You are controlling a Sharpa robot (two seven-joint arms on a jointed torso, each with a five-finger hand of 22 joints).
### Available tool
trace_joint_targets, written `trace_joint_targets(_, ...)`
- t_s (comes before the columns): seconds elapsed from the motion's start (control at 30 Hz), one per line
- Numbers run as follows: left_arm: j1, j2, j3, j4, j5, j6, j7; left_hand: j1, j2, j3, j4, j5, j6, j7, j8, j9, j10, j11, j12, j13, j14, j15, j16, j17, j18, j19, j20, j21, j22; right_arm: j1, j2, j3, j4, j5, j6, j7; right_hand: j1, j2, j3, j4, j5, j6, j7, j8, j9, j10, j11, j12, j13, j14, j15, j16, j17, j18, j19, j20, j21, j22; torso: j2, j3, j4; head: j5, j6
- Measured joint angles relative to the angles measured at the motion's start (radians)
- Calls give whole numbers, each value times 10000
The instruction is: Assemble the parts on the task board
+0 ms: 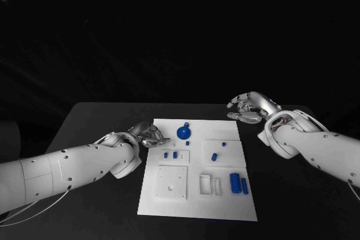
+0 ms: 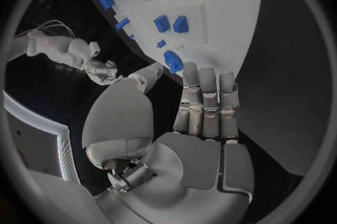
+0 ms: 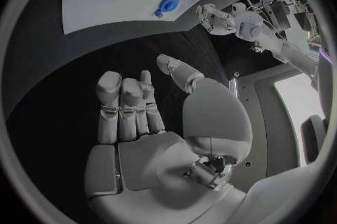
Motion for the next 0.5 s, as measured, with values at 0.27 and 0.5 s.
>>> trace_joint_targets(0.27, 74, 340, 247, -405, 1223, -64, 1625, 1793, 957, 34, -2670, 783, -319, 302, -202, -689, -562, 536, -2304, -1067, -157, 496, -829, -246, -2, -313, 110, -531, -115, 0, 9, 0, -56, 22, 0, 9, 0, 0, 0, 0, 0, -1, -1, 0, 1, 0, 0, 0, 1, 0, 0, -4, 9, -1, 0, 1, 0, 0, -1, 2, 0, -28, 83)
trace_joint_targets(0.5, 167, 896, 256, -553, 454, 306, 2306, 1857, 1051, 497, -4306, 657, -127, 257, -430, -1224, -399, 767, -3943, -1651, 68, 566, -755, 14, -3, -93, 38, -531, 26, 0, 46, 0, -152, 34, 1, 13, 0, 0, 0, 0, 38, -1, -2, 0, 1, 0, 0, 0, 1, 0, 0, -4, 8, 0, -1, 3, 0, -1, -1, -12, -11, -95, 181)
